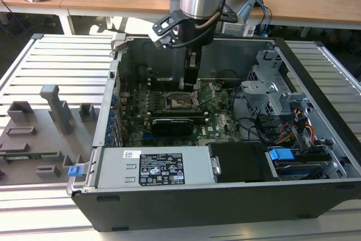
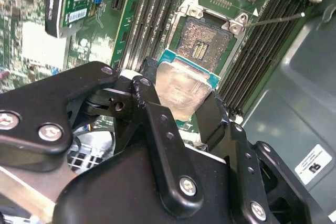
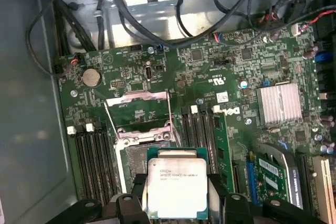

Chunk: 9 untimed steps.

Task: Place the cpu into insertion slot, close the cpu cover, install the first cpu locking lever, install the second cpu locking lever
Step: 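Place the cpu into insertion slot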

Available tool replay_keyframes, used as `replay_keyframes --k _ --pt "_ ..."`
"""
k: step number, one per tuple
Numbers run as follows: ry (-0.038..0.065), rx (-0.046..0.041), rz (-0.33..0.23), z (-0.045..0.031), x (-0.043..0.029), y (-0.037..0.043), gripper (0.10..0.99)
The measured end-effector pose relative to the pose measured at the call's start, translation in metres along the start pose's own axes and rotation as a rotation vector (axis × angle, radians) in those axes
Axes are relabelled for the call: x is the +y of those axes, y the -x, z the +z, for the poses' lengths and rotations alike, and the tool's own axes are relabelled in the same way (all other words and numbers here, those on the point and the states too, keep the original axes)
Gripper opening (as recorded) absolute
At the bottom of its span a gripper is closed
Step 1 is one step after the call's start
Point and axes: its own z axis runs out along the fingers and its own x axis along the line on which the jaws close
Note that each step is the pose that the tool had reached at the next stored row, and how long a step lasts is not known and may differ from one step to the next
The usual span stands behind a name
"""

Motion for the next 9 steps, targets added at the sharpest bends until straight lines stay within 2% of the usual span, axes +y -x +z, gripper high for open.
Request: replay_keyframes --k 3,6,9 --pt "0.002 -0.0006 -0.061 0.0 0.0 0.0 0.541" --pt "0.004 -0.0015 -0.147 0.0 0.0 0.0 0.541" --pt "0.006 -0.002 -0.202 0.0 0.0 0.0 0.541"
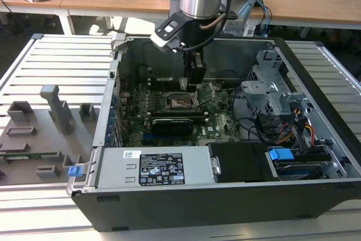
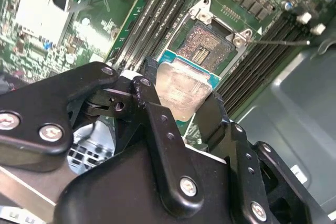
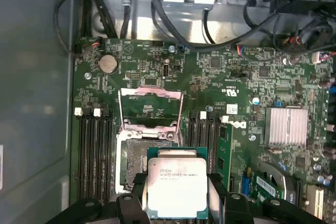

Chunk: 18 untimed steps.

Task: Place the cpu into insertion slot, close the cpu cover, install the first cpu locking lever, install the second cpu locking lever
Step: 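Place the cpu into insertion slot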

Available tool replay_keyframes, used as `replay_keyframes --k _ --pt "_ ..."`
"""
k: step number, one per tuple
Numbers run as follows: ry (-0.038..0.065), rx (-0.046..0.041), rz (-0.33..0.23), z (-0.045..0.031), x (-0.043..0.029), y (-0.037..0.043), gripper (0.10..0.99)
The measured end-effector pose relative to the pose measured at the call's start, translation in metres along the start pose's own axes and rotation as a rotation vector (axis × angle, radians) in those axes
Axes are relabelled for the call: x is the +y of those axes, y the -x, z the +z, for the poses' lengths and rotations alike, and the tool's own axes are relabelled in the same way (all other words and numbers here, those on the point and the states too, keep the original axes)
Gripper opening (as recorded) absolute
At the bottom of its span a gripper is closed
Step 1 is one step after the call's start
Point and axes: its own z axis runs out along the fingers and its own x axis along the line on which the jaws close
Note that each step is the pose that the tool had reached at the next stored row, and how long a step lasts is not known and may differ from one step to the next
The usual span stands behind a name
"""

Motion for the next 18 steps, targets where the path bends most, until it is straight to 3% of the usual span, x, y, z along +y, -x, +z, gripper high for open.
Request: replay_keyframes --k 5,11,18 --pt "0.0 -0.0002 -0.016 0.0 -0.0001 0.0 0.541" --pt "-0.002 0.0008 0.061 0.0007 -0.0001 0.0 0.541" --pt "-0.002 0.0011 0.065 0.0008 -0.0003 -0.0005 0.541"
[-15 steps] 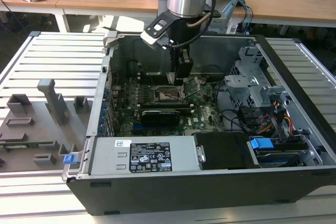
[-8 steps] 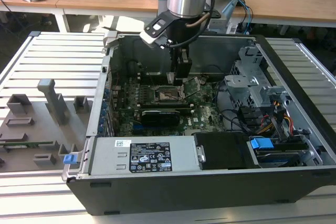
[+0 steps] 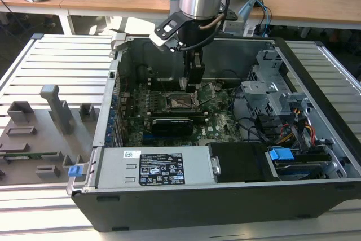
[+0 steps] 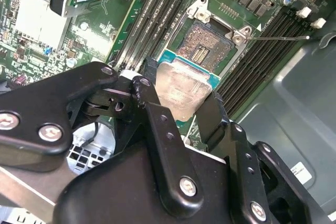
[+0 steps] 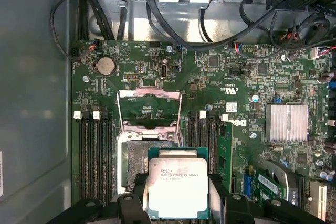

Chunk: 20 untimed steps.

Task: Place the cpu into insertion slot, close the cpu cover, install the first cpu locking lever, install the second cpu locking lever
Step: 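Place the cpu into insertion slot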

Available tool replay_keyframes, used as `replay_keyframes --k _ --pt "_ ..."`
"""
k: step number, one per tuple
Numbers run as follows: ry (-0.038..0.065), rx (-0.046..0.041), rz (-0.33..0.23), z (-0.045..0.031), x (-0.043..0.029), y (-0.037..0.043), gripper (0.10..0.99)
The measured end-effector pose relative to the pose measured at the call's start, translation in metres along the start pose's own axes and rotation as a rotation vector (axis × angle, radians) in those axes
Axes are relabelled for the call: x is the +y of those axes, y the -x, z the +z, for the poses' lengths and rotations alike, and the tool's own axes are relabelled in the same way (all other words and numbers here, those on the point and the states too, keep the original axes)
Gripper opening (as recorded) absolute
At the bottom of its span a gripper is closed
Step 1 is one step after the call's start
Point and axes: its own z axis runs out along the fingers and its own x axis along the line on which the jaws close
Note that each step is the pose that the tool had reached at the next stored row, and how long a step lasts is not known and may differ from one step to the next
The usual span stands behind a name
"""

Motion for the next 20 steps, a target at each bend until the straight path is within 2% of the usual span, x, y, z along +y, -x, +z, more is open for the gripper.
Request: replay_keyframes --k 7,20 --pt "0.0 -0.0002 0.0 -0.0003 -0.0011 -0.0048 0.541" --pt "0.0 -0.0002 0.0 0.0021 -0.0062 -0.0065 0.541"
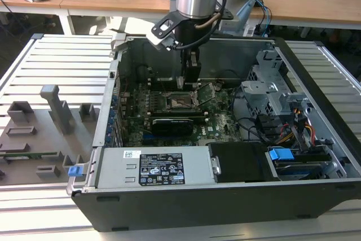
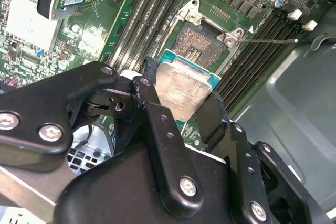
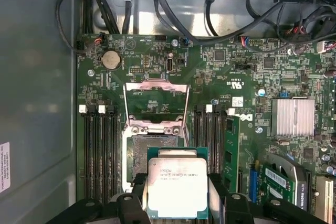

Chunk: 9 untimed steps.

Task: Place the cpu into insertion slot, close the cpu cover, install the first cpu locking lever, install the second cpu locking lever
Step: 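Place the cpu into insertion slot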

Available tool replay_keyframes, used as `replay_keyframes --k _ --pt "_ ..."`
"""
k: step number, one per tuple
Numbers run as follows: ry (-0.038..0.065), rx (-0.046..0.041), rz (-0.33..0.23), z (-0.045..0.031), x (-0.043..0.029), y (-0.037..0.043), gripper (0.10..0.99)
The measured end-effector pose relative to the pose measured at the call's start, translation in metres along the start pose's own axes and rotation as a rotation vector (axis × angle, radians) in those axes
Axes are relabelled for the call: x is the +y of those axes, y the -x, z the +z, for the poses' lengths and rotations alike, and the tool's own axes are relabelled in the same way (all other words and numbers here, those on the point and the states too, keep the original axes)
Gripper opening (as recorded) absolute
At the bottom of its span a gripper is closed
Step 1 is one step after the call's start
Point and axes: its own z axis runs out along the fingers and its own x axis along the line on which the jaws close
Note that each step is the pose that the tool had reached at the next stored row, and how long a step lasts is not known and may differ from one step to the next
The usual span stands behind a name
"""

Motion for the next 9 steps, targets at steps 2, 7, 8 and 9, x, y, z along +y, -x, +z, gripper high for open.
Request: replay_keyframes --k 2,7,8,9 --pt "0.0 0.0001 0.0 0.0004 -0.0003 0.0 0.541" --pt "0.0 0.0001 0.0 0.0014 -0.0009 0.0 0.541" --pt "0.0 0.0001 0.0 0.0017 -0.0009 -0.0001 0.541" --pt "0.0 0.0003 0.0 0.0026 -0.0009 -0.0001 0.541"
